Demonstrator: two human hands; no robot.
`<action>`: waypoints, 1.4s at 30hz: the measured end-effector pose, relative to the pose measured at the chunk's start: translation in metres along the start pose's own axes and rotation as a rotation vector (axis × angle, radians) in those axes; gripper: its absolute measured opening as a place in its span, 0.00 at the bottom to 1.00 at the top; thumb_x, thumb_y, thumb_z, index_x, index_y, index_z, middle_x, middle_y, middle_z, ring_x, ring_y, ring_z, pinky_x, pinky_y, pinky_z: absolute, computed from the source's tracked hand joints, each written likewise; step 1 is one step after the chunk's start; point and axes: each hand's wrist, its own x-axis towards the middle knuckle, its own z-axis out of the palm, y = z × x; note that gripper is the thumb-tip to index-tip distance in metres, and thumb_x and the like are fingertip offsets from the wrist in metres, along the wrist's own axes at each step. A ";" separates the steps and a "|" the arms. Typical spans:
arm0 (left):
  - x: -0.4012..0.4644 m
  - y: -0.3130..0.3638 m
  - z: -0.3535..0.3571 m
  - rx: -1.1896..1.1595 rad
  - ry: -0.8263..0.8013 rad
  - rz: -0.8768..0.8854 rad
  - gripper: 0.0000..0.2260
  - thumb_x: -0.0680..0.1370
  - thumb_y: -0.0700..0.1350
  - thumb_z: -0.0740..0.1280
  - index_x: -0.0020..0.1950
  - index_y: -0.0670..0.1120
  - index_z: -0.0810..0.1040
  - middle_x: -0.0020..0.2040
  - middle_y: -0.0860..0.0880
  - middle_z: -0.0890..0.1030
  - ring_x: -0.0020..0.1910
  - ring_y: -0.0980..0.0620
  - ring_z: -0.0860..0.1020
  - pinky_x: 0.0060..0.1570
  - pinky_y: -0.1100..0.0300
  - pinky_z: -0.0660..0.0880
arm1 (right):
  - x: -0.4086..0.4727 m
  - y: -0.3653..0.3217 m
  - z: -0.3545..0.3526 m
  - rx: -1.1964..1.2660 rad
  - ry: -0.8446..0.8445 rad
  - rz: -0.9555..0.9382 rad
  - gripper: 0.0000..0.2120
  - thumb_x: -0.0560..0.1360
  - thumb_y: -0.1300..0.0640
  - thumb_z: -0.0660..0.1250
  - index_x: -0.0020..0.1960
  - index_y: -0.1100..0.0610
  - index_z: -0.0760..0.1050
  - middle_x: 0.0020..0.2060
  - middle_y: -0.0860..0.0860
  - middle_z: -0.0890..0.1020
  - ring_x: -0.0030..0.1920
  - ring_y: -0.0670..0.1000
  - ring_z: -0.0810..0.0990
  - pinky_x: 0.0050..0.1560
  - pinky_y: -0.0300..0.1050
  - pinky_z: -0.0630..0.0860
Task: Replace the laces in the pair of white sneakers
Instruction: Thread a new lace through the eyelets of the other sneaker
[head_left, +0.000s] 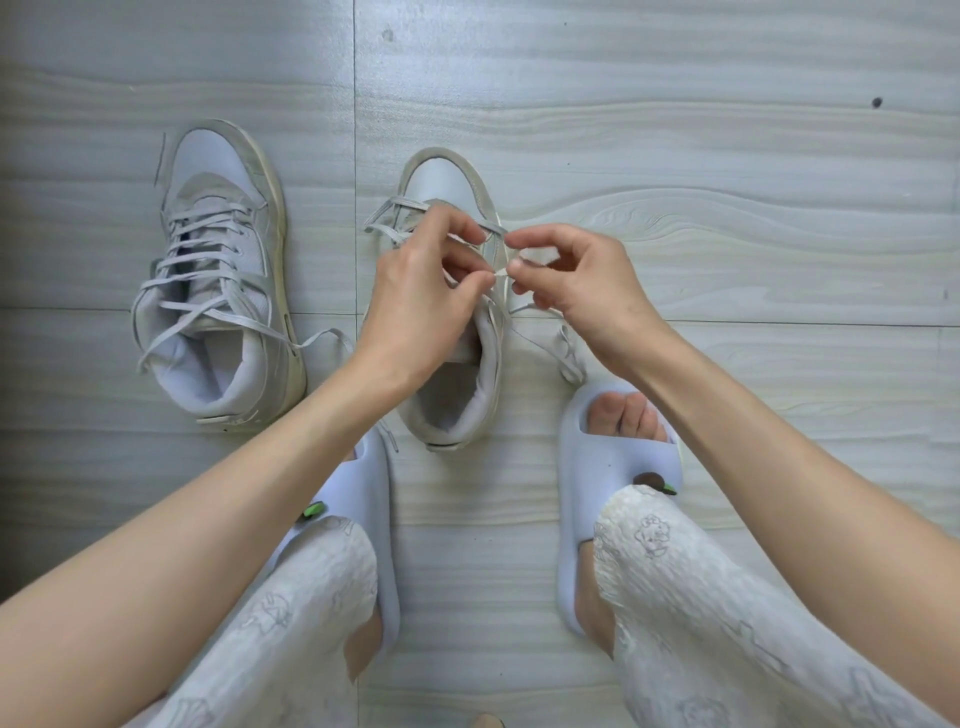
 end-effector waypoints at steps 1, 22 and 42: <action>0.000 -0.001 -0.001 0.021 0.006 0.008 0.11 0.72 0.38 0.70 0.49 0.49 0.71 0.36 0.59 0.78 0.35 0.66 0.74 0.41 0.75 0.65 | 0.002 -0.001 0.001 -0.025 -0.010 -0.001 0.08 0.73 0.65 0.69 0.49 0.56 0.77 0.35 0.47 0.77 0.28 0.38 0.76 0.34 0.34 0.71; 0.023 -0.023 0.000 0.542 -0.021 -0.049 0.08 0.76 0.50 0.66 0.52 0.55 0.82 0.46 0.52 0.68 0.55 0.45 0.64 0.49 0.57 0.56 | 0.042 0.007 0.014 -0.387 -0.012 -0.024 0.11 0.70 0.65 0.66 0.50 0.54 0.78 0.40 0.44 0.77 0.33 0.41 0.71 0.44 0.40 0.71; 0.019 -0.047 -0.053 -0.948 0.278 -0.325 0.12 0.84 0.42 0.49 0.42 0.44 0.64 0.32 0.53 0.79 0.38 0.52 0.82 0.45 0.57 0.78 | 0.032 0.005 0.036 -0.295 -0.008 0.015 0.13 0.69 0.66 0.65 0.50 0.54 0.67 0.33 0.45 0.70 0.33 0.43 0.68 0.40 0.39 0.67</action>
